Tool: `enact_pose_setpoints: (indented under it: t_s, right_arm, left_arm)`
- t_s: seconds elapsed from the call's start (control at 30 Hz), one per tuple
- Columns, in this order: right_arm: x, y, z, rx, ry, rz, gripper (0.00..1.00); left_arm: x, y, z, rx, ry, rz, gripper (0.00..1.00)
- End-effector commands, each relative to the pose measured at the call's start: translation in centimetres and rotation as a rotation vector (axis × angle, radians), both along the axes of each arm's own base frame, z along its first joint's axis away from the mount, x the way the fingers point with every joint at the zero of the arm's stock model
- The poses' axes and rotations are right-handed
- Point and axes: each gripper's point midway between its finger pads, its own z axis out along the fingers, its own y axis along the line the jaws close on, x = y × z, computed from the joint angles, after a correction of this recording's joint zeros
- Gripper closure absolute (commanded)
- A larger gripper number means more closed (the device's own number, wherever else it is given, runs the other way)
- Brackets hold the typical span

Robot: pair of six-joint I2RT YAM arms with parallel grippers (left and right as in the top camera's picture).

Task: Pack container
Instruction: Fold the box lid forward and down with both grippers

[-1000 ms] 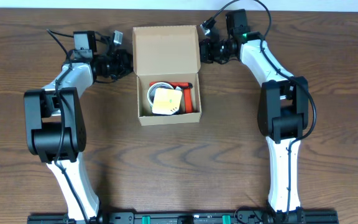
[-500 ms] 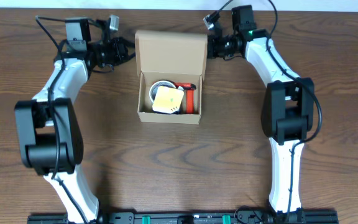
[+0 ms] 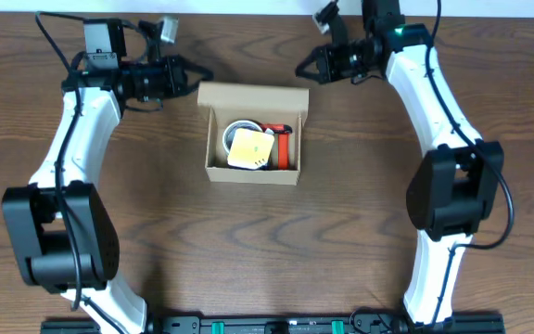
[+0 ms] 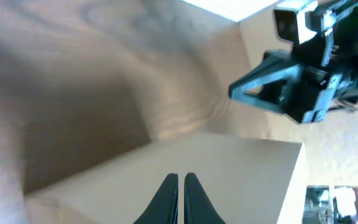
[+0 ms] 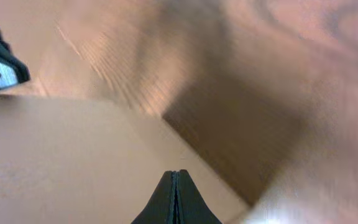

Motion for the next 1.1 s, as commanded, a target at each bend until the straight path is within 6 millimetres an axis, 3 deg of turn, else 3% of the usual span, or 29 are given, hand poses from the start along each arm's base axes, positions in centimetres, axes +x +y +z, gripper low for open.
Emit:
enact_pose_setpoints:
  t_s: [0.0,0.2,0.47,0.6,0.9,1.07]
  right_arm:
    - [-1.8,0.1,-0.3,-0.151,-0.051,0.070,0.99]
    - [-5.4,-0.4,-2.6,-0.339,0.042,0.137,0.99]
    - [-7.4,-0.1,-0.8,-0.366,0.046,0.157,0.99]
    - [-8.9,0.2,-1.1,-0.378,0.094,0.188,0.99]
    - [-12.6,2.3,-5.0,-0.400,0.177,0.291,0.99]
    - [-14.0,2.5,-7.3,-0.415,0.213,0.315,0.99]
  left_arm:
    - [-1.7,-0.8,0.4,0.126,-0.105,-0.084,0.94]
    - [-5.9,-1.6,-2.3,0.298,-0.004,-0.178,0.94]
    - [-8.6,-0.4,-2.1,0.411,0.048,-0.189,0.94]
    - [-9.9,0.2,-3.1,0.447,0.101,-0.208,0.94]
    - [-11.8,-0.5,-7.1,0.453,0.161,-0.242,0.94]
    - [-12.6,-0.5,-8.8,0.448,0.202,-0.235,0.94]
